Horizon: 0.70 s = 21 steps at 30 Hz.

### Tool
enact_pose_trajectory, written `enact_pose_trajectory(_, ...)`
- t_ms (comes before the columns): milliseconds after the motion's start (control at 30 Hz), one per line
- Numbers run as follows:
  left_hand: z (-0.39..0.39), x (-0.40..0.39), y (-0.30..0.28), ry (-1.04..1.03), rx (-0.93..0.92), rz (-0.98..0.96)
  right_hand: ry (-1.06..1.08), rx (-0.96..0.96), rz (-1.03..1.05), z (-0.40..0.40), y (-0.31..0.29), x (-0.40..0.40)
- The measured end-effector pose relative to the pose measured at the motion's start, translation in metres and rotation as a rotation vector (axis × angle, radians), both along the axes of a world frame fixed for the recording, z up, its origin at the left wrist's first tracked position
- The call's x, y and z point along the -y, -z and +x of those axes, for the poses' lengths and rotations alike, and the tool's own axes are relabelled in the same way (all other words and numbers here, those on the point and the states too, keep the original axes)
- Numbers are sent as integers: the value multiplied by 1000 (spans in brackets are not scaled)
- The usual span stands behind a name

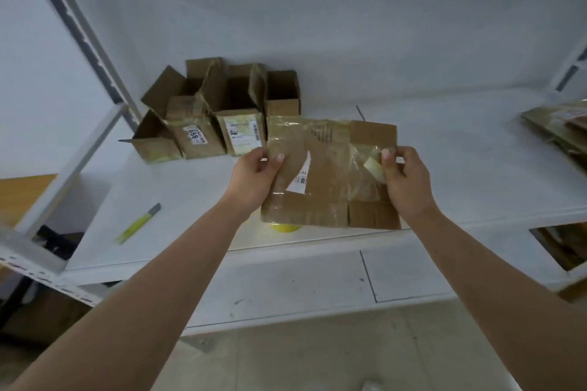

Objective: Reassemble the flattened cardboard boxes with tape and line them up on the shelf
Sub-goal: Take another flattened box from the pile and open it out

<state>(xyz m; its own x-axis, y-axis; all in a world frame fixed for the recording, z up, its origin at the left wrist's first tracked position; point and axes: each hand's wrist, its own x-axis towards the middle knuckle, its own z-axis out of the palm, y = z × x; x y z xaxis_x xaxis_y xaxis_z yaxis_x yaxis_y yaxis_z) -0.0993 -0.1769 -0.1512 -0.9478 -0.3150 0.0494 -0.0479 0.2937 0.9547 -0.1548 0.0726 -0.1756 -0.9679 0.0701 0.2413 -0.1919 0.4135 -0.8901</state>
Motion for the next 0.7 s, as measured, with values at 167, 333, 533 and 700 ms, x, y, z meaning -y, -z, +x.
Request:
enact_pose_trajectory(167, 3, 32, -2, -48, -2, 56, -44, -32, 44, -10, -13, 37)
enact_pose_trajectory(333, 0, 57, -11, -93, -42, 6, -73, -97, 82, -35, -27, 73)
enact_pose_trajectory(533, -2, 108, -20, -205, -59, 101, -146, -96, 17, -40, -27, 128)
enact_pose_trajectory(700, -8, 137, -18, -235, -90, 306, -153, -92, -8, -39, -27, 160)
